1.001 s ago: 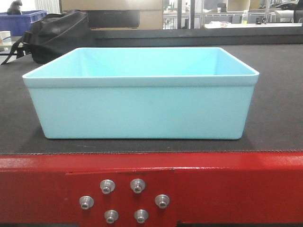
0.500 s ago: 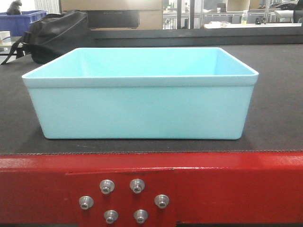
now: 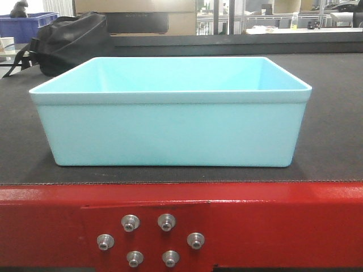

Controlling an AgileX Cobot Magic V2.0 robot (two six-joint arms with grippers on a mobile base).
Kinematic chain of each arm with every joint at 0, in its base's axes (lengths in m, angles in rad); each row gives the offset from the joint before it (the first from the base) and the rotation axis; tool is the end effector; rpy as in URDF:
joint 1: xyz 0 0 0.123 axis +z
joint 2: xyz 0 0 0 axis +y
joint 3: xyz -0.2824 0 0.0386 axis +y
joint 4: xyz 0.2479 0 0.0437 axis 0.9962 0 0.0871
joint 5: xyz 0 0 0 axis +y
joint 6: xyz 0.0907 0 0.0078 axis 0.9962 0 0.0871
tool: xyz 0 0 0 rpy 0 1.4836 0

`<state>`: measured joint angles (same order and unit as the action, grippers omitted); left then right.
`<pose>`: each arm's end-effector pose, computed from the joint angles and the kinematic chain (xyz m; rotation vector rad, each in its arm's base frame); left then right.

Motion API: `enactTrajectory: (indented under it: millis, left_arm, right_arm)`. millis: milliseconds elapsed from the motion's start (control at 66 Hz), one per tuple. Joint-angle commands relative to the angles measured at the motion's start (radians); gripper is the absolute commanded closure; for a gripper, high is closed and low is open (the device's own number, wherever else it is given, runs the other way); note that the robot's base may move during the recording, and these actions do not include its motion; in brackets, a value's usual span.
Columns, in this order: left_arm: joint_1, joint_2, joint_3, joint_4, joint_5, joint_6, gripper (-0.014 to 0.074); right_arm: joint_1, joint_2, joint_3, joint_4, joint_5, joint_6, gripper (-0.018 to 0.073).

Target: Fetch blue bin and place on conveyor start

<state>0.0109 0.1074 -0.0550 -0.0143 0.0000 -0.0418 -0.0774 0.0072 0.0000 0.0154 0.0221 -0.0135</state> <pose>0.0642 0.0007 0.2253 -0.0514 1.5352 -0.0359 0.0568 -0.0044 0.2107 0.0597 1.5120 -0.0603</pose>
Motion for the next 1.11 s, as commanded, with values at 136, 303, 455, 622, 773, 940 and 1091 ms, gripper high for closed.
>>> enactTrajectory:
  millis: [136, 303, 455, 622, 773, 940, 1091]
  left_arm:
    - [0.003, -0.107, 0.055, 0.025, -0.007, 0.006, 0.0707]
    - [-0.018, -0.107, 0.055, 0.025, 0.029, 0.006, 0.0707]
    - [-0.041, -0.107, 0.055, 0.025, 0.033, 0.006, 0.0707]
    - [-0.02, -0.107, 0.055, 0.025, 0.012, 0.006, 0.0707]
    - [0.006, -0.107, 0.055, 0.025, 0.011, 0.006, 0.0707]
    - [0.006, -0.107, 0.055, 0.025, 0.011, 0.006, 0.0707]
    - [0.006, -0.107, 0.055, 0.025, 0.011, 0.006, 0.0707]
  right_arm:
    - [-0.007, -0.007, 0.0, 0.0, -0.012, -0.007, 0.0725]
    - [-0.007, -0.007, 0.0, 0.0, -0.012, -0.007, 0.0725]
    - [-0.007, -0.007, 0.0, 0.0, -0.012, -0.007, 0.0725]
    - [-0.007, -0.007, 0.0, 0.0, -0.012, -0.007, 0.0725]
    - [-0.007, -0.007, 0.0, 0.0, -0.012, -0.007, 0.0725]
    - [-0.007, -0.007, 0.0, 0.0, -0.012, -0.007, 0.0725]
    - [-0.007, -0.007, 0.0, 0.0, -0.012, -0.007, 0.0725]
